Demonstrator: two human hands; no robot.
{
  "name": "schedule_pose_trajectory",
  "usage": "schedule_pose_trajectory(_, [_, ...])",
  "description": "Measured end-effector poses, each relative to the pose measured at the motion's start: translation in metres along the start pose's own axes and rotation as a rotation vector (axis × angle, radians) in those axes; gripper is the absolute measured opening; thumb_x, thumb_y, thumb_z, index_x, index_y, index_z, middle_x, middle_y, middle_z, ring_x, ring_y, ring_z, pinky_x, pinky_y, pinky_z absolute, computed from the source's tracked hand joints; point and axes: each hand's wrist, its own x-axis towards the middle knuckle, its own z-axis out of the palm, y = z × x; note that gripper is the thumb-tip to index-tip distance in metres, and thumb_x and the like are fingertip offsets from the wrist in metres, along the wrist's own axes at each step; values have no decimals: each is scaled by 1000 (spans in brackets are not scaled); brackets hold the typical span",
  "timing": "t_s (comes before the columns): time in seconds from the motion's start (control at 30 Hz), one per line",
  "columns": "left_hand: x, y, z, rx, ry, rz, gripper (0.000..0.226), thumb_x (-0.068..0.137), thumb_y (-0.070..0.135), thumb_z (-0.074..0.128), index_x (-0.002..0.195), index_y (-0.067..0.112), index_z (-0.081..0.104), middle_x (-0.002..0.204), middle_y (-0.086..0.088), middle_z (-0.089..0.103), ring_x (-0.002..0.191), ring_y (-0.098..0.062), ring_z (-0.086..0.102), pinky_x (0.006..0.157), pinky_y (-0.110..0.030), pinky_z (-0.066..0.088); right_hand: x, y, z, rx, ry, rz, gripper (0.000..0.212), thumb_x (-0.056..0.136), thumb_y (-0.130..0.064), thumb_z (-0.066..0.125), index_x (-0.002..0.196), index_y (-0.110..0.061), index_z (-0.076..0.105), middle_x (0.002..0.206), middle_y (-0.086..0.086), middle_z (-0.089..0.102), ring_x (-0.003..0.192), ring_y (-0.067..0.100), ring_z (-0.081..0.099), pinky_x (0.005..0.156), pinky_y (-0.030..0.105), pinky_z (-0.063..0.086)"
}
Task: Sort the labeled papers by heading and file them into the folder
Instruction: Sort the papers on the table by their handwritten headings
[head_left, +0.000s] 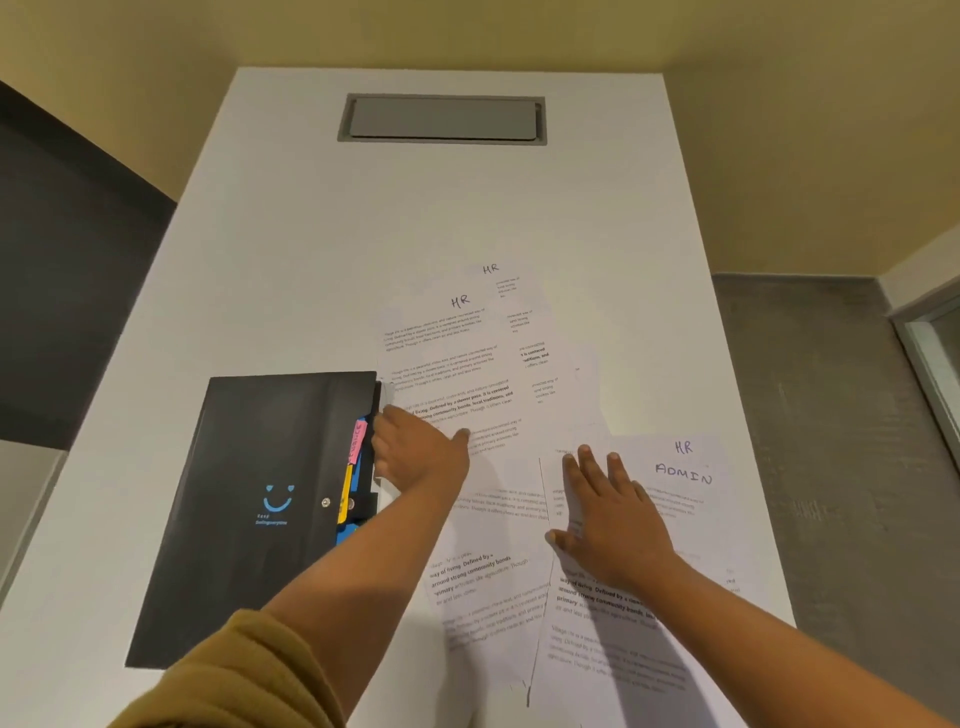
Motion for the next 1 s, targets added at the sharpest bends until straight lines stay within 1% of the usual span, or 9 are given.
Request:
schedule_pose_trajectory(0.17, [12,14,-5,-43,-37,-181,109,51,46,93,133,5,36,134,-19,41,120,-32,47,98,-46,47,0,4,-1,-23,-13,-11,92,91,-65,42,154,-27,-13,162,-5,-20,150,28,-15,121,46,8])
schedule_pose_trajectory(0.3, [21,15,-10,-15,-55,-180,99,52,46,93,129,8,43,132,-14,48,121,-30,48,99,-45,44,0,3,0,-16,-5,-16,93,90,-65,43,155,-27,-12,162,-5,-19,150,28,-15,122,46,8])
schedule_pose_trajectory(0.4, [24,12,-11,-36,10,-128,79,62,32,89,127,12,49,130,-8,56,122,-29,48,99,-45,40,-2,1,-2,-17,-12,-15,92,91,-63,43,155,-25,-12,162,-4,-19,150,28,-15,122,46,7])
schedule_pose_trajectory(0.5, [29,9,-7,-127,36,-29,44,74,20,77,115,19,59,117,-3,63,112,-30,53,95,-45,42,-2,0,0,-19,7,-7,92,91,-63,43,155,-24,-11,163,-2,-19,150,30,-15,122,47,5])
schedule_pose_trajectory(0.6, [31,9,-7,-362,-17,74,14,81,21,71,94,20,65,98,-2,68,90,-28,66,76,-45,58,0,-3,2,-12,42,-10,92,91,-64,42,156,-22,-7,164,1,-14,151,30,-13,122,46,3])
schedule_pose_trajectory(0.7, [25,10,-19,-567,-72,93,5,90,17,62,90,22,62,94,1,70,79,-21,67,64,-37,59,5,-7,2,-4,98,-14,88,91,-64,42,157,-17,7,165,5,1,152,27,-1,123,42,6])
schedule_pose_trajectory(0.8, [16,9,-44,-571,-27,254,8,97,16,53,92,19,59,87,5,63,74,-13,59,53,-23,42,16,-12,-10,65,249,-30,73,89,-58,51,144,-12,41,152,8,41,141,27,34,115,37,29])
schedule_pose_trajectory(0.87, [12,4,-61,-587,21,331,9,97,13,52,95,17,59,85,6,60,73,-11,56,54,-22,39,28,-13,-26,154,335,-7,57,89,-47,59,134,-13,52,135,5,57,125,26,50,102,37,41])
schedule_pose_trajectory(1.0, [10,-14,-83,-711,63,311,9,94,10,56,95,16,64,88,5,65,78,-10,58,67,-26,46,64,-17,-56,442,336,131,42,91,-39,62,122,-11,61,119,7,64,109,25,58,86,34,47])
